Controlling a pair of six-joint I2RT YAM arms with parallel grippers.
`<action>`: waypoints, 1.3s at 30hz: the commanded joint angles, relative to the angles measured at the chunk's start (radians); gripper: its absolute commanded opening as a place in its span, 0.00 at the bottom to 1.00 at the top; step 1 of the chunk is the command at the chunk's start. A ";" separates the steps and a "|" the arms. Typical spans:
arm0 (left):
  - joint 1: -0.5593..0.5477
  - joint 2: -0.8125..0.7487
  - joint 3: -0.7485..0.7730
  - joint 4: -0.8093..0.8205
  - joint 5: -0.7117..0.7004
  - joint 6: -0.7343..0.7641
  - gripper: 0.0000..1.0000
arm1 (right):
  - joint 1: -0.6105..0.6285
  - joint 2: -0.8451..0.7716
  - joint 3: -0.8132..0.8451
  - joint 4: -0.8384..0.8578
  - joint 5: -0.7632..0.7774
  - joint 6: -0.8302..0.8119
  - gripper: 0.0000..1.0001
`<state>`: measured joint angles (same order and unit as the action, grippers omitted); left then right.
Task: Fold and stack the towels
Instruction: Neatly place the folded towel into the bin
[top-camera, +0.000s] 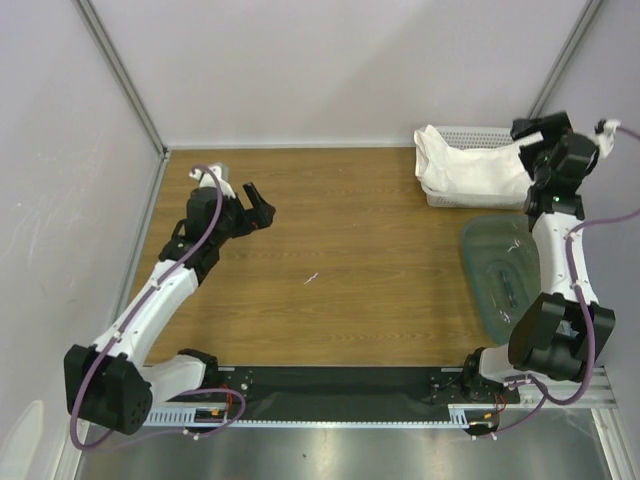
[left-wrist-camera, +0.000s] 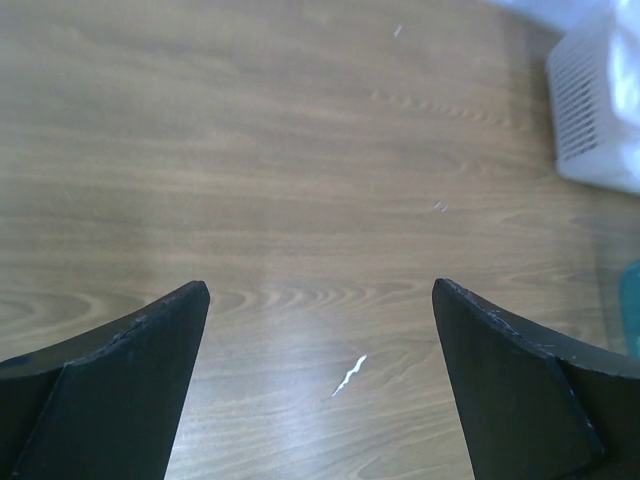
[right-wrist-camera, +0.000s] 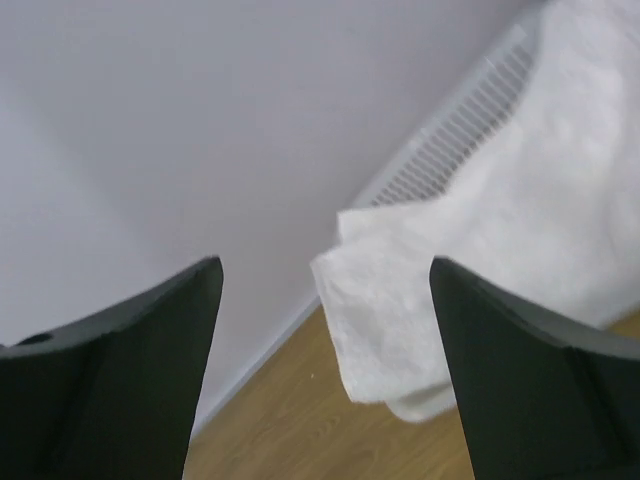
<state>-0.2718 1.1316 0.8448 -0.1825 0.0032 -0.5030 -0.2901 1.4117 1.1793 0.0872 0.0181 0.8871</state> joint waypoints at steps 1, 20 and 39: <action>0.006 -0.076 0.130 -0.058 -0.032 0.031 1.00 | 0.008 -0.031 0.141 -0.117 -0.298 -0.295 0.91; 0.006 -0.237 0.071 -0.086 -0.170 0.173 1.00 | 0.342 -0.122 -0.160 -0.005 -0.279 -0.691 1.00; 0.006 -0.369 -0.288 0.166 -0.305 0.146 1.00 | 0.379 -0.052 -0.563 0.419 -0.288 -0.602 1.00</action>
<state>-0.2714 0.7818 0.5537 -0.0834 -0.2859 -0.3656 0.0814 1.3678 0.6025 0.4107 -0.2996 0.2882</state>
